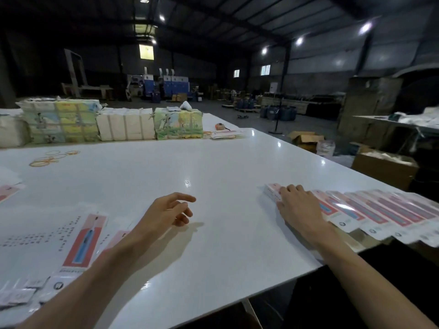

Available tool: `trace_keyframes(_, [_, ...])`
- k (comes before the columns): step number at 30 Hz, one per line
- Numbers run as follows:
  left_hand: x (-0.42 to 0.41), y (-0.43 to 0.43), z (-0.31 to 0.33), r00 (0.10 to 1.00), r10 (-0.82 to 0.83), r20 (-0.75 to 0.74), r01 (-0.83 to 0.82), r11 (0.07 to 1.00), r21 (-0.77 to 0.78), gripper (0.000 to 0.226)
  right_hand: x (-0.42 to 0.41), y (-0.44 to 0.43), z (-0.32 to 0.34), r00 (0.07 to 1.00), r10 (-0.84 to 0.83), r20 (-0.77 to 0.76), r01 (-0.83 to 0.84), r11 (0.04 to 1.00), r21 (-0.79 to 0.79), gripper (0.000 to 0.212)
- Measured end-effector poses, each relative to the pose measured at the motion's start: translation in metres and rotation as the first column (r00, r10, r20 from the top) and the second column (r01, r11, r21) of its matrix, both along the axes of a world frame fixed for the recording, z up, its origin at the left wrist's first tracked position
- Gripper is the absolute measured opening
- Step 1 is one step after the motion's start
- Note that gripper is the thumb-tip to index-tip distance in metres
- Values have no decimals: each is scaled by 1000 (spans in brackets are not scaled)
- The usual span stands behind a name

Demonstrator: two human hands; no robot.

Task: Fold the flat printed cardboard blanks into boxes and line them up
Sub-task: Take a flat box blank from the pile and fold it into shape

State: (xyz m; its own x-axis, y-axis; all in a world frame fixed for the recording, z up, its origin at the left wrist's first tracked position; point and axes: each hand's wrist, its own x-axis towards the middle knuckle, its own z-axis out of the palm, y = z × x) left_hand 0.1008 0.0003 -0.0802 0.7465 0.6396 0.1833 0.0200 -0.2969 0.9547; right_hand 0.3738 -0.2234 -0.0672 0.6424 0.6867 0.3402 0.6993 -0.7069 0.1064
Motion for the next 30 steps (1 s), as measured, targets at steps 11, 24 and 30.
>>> trace_keyframes(11, [-5,-4,0,998,-3,-68,7,999,50,32,-16,21,22,997,66,32,-68,995,76,41])
trace_keyframes(24, [-43,28,28,544,748,-381,-213,562,799,30,-109,158,1,802,590,-90,-561,797,225,17])
trace_keyframes(30, [-77,38,54,45,806,-590,-179,588,789,83,-94,159,-6,751,639,-166,-570,754,326,14])
